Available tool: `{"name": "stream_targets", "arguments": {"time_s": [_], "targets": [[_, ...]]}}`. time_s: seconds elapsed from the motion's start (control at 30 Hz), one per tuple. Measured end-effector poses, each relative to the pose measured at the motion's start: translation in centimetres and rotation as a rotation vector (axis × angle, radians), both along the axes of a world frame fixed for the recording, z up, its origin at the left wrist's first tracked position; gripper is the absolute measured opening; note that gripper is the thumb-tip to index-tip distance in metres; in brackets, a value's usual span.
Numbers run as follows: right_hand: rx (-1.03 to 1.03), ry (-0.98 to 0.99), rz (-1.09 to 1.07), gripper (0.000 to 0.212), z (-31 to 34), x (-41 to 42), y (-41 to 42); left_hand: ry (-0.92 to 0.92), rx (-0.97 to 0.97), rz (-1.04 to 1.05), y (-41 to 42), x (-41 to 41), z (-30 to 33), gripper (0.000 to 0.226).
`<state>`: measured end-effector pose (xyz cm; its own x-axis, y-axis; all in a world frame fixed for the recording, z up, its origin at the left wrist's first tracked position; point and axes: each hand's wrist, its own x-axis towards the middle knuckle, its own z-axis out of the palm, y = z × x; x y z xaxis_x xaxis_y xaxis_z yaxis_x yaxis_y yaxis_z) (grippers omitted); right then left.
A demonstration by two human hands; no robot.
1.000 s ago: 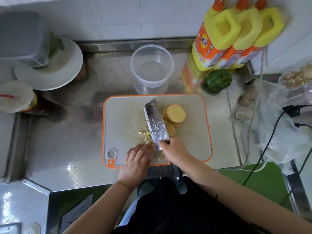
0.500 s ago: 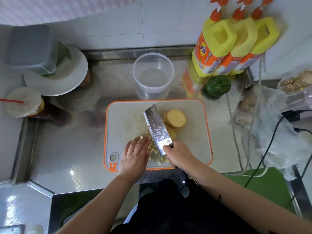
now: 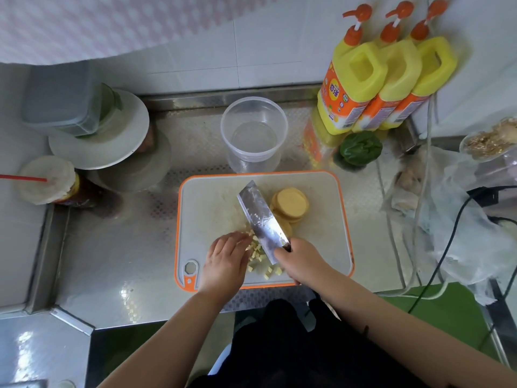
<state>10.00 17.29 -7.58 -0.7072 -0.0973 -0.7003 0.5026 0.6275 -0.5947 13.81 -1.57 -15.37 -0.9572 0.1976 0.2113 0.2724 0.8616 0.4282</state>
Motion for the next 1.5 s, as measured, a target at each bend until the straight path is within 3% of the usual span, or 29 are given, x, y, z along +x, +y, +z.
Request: {"name": "stream_targets", "arguments": {"time_s": [0.13,0.3,0.4,0.53,0.73,0.93,1.03,1.13,1.23,1.33,1.5], "targets": [[0.147,0.072,0.166,0.028,-0.9,0.2,0.8,0.066,0.129,0.137,-1.2,-0.5,0.6,0.027],[0.136,0.121,0.412,0.039,-1.4,0.8,1.6,0.158,0.254,0.348,-2.5,-1.8,2.0,0.020],[0.192,0.135,0.574,0.045,-1.5,1.1,1.5,0.153,0.309,0.459,-3.1,-2.2,2.4,0.009],[0.268,0.125,0.731,0.041,-1.7,0.9,1.6,0.122,0.348,0.498,-3.2,-2.7,2.8,0.012],[0.326,0.186,0.811,0.037,-1.7,0.0,2.1,0.107,0.349,0.440,-2.6,-3.5,3.3,0.014],[0.454,0.313,0.755,0.037,-1.8,-0.6,2.5,0.040,0.400,0.420,-1.3,-5.1,4.6,0.016],[0.440,0.353,0.761,0.035,-1.7,0.0,2.8,-0.058,0.412,0.344,-0.9,-5.8,5.2,0.014],[0.419,0.349,0.720,0.031,-1.7,0.7,2.9,-0.187,0.341,0.083,-0.5,-5.3,5.5,0.011],[0.406,0.327,0.678,0.031,-1.6,1.1,2.8,-0.452,0.272,-0.103,0.2,-3.8,5.9,0.006],[0.405,0.356,0.651,0.033,-1.5,1.7,2.6,-0.636,0.186,-0.155,0.8,-2.8,5.8,0.024],[0.394,0.420,0.647,0.039,-1.1,1.8,2.5,-0.759,0.143,-0.163,1.6,-3.3,6.4,0.005]]}}
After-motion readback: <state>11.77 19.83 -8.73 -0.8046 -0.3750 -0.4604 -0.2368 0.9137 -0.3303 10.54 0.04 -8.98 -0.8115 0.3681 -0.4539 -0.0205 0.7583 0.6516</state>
